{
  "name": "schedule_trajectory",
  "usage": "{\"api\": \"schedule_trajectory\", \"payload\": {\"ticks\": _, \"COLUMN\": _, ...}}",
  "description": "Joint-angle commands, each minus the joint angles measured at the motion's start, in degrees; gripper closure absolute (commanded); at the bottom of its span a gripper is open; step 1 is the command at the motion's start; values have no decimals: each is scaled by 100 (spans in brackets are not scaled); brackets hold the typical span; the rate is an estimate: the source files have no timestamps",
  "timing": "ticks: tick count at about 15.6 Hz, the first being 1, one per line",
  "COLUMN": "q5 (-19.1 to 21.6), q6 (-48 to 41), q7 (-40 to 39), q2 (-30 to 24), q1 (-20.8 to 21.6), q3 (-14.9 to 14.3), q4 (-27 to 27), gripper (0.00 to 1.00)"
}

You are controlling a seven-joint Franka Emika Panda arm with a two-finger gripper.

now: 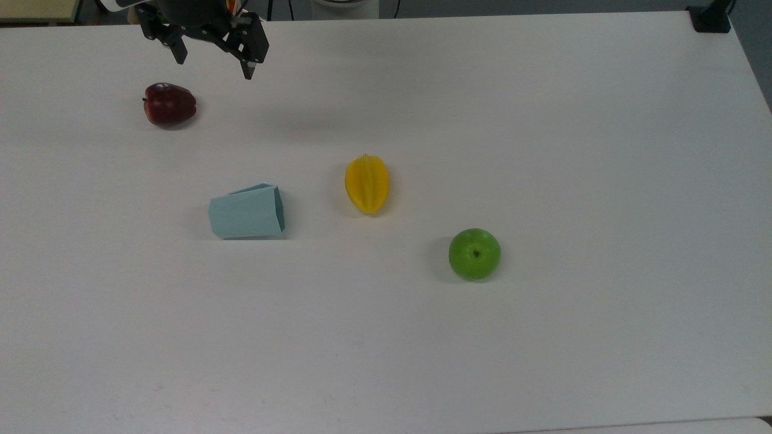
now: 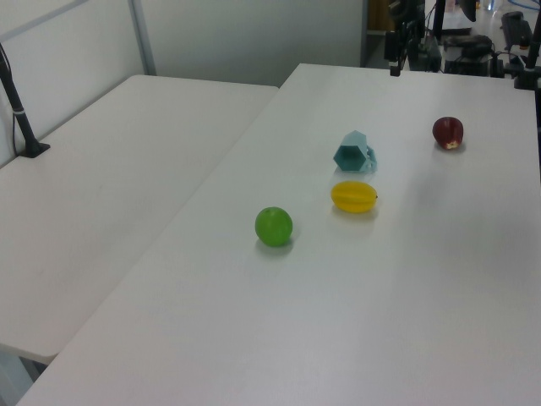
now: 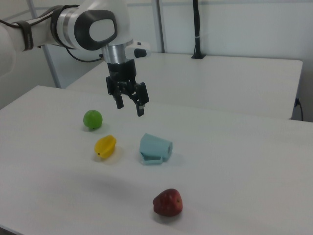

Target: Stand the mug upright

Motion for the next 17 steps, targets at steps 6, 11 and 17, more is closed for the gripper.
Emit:
{"api": "schedule_trajectory", "payload": {"ticks": 6, "q5": 96, "q6": 291, "q7": -572, "q2": 31, "q1": -71, "q3": 23, "q4": -73, "gripper": 0}}
{"api": "schedule_trajectory", "payload": {"ticks": 11, "q5": -340, "q6": 793, "q7": -546, "q2": 225, "q1": 297, "q3": 6, "q4": -65, "gripper": 0}}
{"api": "schedule_trajectory", "payload": {"ticks": 17, "q5": -2238, "q6": 1231, "q7": 250, "q2": 900, "q1": 903, "q3": 6, "q4": -73, "gripper": 0}}
